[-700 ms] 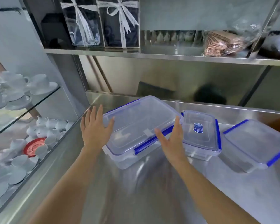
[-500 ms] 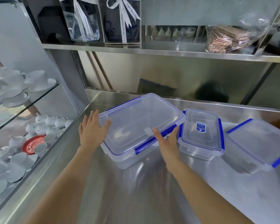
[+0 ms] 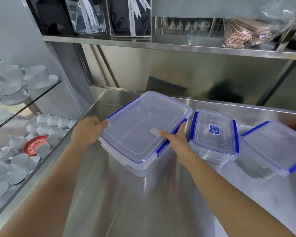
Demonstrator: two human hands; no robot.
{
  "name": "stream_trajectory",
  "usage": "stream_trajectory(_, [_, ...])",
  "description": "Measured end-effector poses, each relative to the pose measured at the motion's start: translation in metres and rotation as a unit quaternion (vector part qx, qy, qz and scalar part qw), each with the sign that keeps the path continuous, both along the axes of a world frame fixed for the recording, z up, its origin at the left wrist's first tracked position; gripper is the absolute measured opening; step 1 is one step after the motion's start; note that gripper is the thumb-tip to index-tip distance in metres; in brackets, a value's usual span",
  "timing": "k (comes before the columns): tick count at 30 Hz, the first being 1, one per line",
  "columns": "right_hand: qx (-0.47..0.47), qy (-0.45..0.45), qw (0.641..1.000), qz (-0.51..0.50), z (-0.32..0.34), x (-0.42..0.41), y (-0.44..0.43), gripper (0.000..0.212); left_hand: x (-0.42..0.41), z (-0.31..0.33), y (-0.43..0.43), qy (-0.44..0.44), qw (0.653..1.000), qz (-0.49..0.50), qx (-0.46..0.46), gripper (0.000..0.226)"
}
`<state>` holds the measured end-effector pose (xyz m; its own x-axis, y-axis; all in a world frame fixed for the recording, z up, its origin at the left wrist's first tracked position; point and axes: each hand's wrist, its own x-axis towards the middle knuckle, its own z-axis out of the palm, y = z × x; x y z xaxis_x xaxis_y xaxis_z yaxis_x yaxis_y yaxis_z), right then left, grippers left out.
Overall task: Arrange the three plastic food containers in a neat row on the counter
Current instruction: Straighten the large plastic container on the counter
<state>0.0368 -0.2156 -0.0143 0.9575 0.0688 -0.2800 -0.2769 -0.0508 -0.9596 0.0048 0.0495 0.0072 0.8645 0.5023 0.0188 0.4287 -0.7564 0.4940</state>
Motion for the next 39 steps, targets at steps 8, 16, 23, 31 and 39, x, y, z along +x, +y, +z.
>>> stream_trajectory(8, [-0.108, -0.066, 0.991, 0.032, 0.007, 0.01, -0.006, 0.058, -0.015, -0.014, 0.002, -0.05, 0.991, 0.044, -0.117, 0.035])
stream_trajectory(16, [-0.151, -0.023, 0.966, 0.21, -0.014, -0.047, -0.003, 0.148, -0.012, -0.028, -0.015, -0.056, 0.918, -0.041, -0.391, 0.061])
stream_trajectory(23, [-0.161, -0.023, 0.951, 0.261, 0.008, -0.035, -0.014, 0.134, -0.017, -0.021, -0.015, -0.041, 0.954, -0.024, -0.295, 0.058])
stream_trajectory(31, [-0.165, -0.025, 0.95, 0.264, 0.01, -0.034, -0.016, 0.129, -0.02, -0.02, -0.025, -0.015, 0.968, -0.024, -0.249, 0.047])
stream_trajectory(39, [-0.219, -0.148, 0.961, 0.081, 0.019, -0.034, -0.056, 0.043, -0.006, 0.042, -0.09, -0.154, 0.988, 0.0, 0.03, 0.029])
